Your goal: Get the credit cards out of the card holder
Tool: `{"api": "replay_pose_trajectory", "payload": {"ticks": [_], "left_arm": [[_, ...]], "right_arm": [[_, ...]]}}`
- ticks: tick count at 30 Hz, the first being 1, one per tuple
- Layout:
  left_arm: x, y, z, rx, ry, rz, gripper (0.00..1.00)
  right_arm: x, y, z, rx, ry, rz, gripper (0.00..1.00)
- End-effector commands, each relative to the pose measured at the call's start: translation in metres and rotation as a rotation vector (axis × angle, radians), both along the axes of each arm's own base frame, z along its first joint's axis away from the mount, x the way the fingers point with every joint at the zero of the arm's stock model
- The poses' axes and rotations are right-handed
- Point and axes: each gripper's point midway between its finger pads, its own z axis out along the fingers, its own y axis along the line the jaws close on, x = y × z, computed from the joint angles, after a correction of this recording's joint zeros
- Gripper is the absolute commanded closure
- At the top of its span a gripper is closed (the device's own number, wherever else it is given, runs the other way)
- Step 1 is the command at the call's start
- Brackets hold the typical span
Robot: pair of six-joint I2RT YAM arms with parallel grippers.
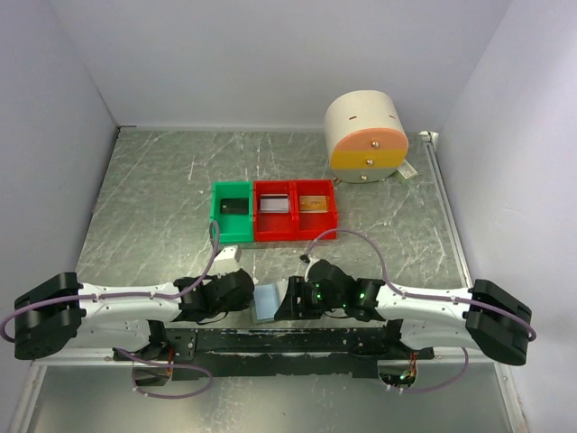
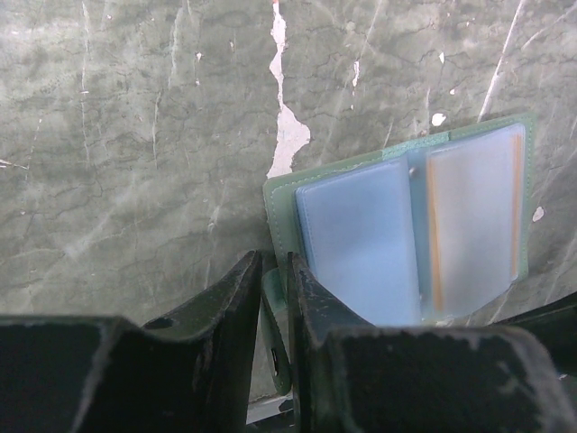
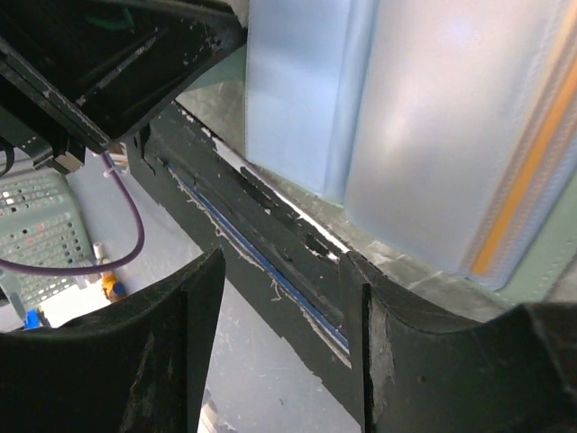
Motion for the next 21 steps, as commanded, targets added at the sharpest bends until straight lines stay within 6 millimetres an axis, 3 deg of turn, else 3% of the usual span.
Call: {"api": "replay_pose_trajectory", "payload": {"ticks": [1, 12, 21], "left_arm": [[0.001, 0.001, 0.003, -0.01, -0.012, 0.01, 0.71], [0.0, 0.003, 0.002, -0.013, -0.01, 0.01, 0.71], [0.001, 0.001, 0.002, -0.01, -0.009, 0.006, 0.72]], "right_arm": [[-0.001, 0.009, 0.001, 0.026, 0.002, -0.045, 0.46], [0.005, -0.007, -0.023, -0.043, 0.007, -0.138, 0.45], [0.019, 0.002, -0.016, -0.04, -0.047, -0.161, 0.45]]}}
